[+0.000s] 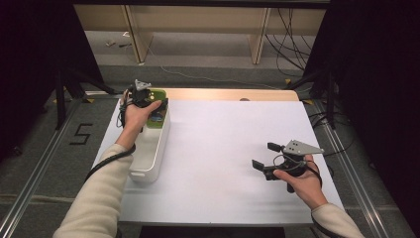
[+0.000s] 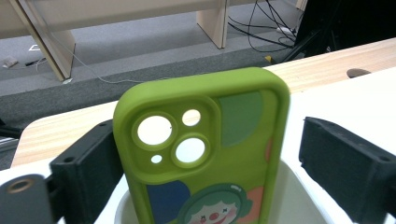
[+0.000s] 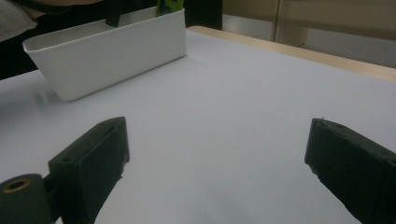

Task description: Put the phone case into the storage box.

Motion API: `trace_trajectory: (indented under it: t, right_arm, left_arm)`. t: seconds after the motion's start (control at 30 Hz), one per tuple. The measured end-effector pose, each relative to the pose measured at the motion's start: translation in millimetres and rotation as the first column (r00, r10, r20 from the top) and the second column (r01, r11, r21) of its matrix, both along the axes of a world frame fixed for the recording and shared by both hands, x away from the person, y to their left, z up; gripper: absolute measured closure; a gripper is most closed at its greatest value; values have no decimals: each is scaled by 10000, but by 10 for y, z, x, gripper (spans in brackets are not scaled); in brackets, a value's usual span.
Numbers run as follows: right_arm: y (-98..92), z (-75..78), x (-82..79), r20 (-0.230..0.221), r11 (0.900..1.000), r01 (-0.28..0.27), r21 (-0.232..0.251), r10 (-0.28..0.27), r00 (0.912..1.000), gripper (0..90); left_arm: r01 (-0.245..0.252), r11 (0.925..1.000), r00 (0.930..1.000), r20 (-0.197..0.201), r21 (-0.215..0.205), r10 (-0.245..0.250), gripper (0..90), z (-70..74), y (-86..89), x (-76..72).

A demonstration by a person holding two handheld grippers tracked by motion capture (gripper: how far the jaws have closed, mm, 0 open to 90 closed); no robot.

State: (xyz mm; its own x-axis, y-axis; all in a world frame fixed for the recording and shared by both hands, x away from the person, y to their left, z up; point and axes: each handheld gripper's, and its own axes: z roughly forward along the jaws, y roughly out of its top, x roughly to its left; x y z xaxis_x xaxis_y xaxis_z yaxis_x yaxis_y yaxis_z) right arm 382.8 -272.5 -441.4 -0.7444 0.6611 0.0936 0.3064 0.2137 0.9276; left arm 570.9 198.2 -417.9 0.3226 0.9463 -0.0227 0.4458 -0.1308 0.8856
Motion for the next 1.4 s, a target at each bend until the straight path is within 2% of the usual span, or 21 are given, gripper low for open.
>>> trace_trajectory:
  t: [0.37, 0.97, 1.4]
  right_arm:
    - [-1, -1, 0, -19, 10000, 5, -23, -5, 10000, 75]
    - [3, -2, -1, -41, 10000, -10, -38, 10, 10000, 75]
    - [2, -2, -1, -45, 10000, -2, -47, 2, 10000, 75]
  left_arm:
    - [-1, 10000, 9995, 305, 68, -1, 0, 57, 3, 44]
    - [65, 9997, 9975, 699, 243, -82, 0, 167, -14, 57]
    - [246, 9994, 9944, 1023, 225, -268, 0, 315, -81, -21]
